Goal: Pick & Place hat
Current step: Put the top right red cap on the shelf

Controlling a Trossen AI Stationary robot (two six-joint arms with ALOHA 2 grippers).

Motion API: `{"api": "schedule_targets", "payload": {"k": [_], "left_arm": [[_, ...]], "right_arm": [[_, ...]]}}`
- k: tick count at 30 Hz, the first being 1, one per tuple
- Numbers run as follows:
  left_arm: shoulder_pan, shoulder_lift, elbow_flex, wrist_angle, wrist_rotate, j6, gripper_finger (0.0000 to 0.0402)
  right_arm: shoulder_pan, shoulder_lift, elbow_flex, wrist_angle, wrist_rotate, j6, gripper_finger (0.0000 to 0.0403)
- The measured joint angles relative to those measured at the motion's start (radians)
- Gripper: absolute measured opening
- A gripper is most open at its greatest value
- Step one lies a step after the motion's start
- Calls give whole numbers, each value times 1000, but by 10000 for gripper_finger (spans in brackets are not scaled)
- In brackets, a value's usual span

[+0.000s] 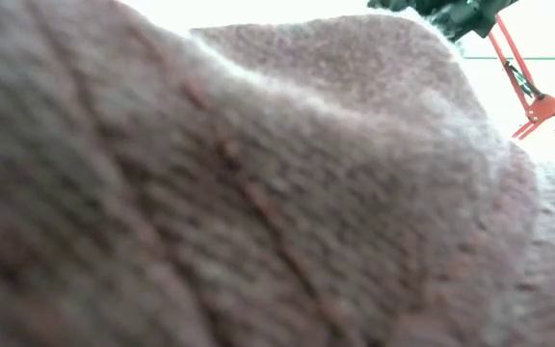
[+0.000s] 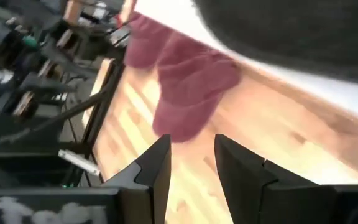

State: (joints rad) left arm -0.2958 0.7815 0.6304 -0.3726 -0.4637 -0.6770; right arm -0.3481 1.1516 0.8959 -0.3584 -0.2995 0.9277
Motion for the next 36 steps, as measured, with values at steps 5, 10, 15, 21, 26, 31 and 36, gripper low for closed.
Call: {"api": "schedule_targets", "payload": {"k": [5,10,15,21,26,31,36], "left_arm": [[0,9,-26,-48,-6,73,112],[-1,13,-105,-45,39,25,112],[-8,43,-246,107,74,197,111],[-52,109,-395,496,74,471,110],[-114,188,-398,628,-6,515,110],[-171,304,-320,650,-93,505,110],[-191,459,-214,633,-152,408,110]], "right_arm": [[179,-19,0,2,271,-63,123],[374,12,0,2,548,-109,116],[503,62,0,2,780,-161,108],[566,117,0,1,867,-225,97],[585,139,0,-2,869,-232,87],[599,139,0,-5,868,-240,76],[611,135,0,-9,829,-258,66]]}}
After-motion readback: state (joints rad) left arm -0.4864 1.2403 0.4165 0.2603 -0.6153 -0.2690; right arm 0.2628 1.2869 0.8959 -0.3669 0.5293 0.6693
